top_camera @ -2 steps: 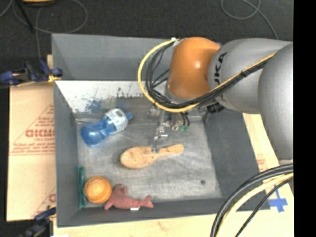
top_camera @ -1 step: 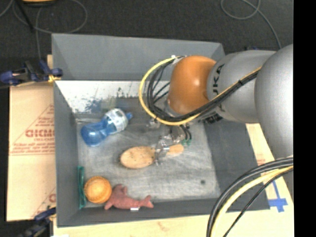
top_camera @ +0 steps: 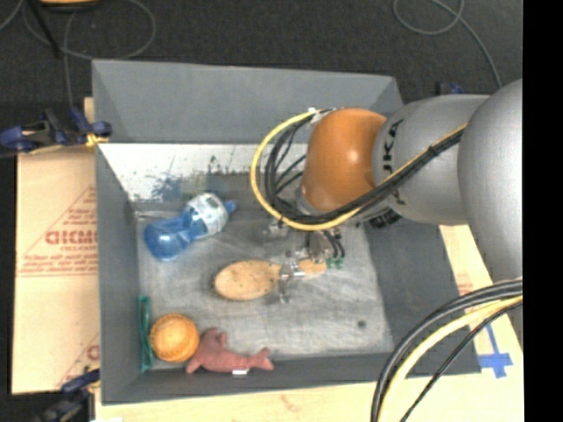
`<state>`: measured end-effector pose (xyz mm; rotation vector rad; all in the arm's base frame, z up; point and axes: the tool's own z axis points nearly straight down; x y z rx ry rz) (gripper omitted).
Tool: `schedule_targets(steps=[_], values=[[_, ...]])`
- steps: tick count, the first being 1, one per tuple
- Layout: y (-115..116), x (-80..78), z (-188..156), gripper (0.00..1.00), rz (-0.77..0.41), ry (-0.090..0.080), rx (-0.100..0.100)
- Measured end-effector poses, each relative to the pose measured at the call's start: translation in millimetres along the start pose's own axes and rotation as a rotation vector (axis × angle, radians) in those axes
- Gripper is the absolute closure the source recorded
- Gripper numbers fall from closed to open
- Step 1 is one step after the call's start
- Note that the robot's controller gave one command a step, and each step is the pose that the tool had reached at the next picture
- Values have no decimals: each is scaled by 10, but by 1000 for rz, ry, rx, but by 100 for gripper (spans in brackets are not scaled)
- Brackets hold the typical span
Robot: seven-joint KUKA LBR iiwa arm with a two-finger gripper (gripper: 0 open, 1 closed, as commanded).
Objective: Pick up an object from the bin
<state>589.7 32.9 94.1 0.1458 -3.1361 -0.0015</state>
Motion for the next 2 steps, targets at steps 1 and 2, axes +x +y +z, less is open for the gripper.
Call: schedule_targets(steps=[1,2], values=[[-96,56,-205,0,127,-7,-1],[77,131,112,0,-20,-8,3]])
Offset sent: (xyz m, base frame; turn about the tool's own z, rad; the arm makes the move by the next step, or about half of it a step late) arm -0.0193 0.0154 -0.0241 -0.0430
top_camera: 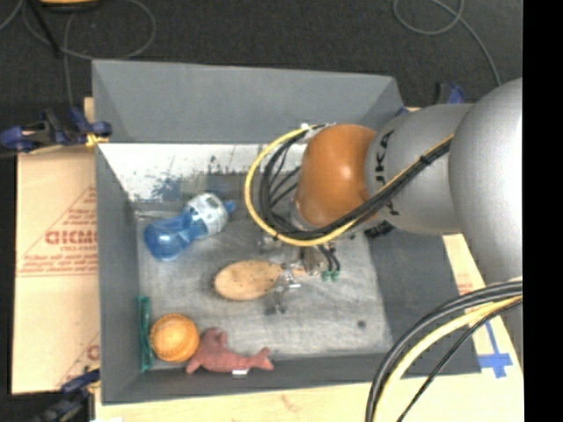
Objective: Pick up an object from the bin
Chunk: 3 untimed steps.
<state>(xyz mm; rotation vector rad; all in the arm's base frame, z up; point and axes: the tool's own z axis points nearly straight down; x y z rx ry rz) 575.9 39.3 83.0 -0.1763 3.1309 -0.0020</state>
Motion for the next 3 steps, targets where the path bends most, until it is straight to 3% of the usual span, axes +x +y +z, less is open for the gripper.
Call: schedule_targets(steps=[1,3], values=[[98,-11,89,100,76,-7,-2],[98,-1,58,100,76,-2,-2]])
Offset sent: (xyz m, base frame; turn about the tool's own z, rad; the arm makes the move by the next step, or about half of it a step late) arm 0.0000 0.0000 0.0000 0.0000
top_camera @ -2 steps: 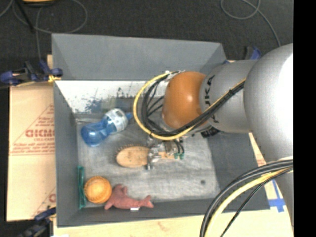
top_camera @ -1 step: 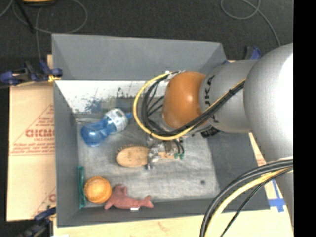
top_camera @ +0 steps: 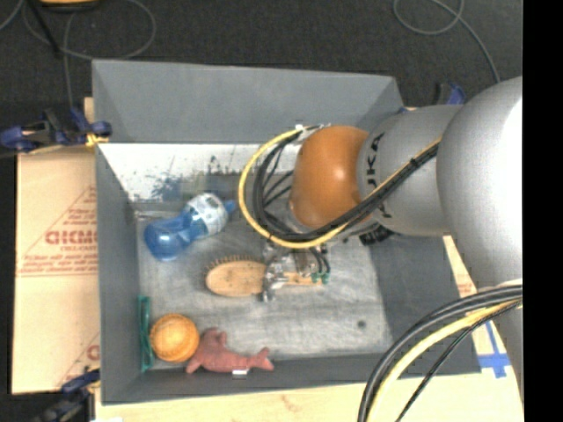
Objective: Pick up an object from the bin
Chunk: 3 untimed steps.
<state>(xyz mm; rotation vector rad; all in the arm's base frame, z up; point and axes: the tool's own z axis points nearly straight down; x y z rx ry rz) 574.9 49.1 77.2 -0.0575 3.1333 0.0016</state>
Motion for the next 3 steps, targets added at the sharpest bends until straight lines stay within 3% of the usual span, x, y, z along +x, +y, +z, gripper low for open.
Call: schedule_targets(steps=[3], values=[[-3,-4,-235,100,0,1,0]])
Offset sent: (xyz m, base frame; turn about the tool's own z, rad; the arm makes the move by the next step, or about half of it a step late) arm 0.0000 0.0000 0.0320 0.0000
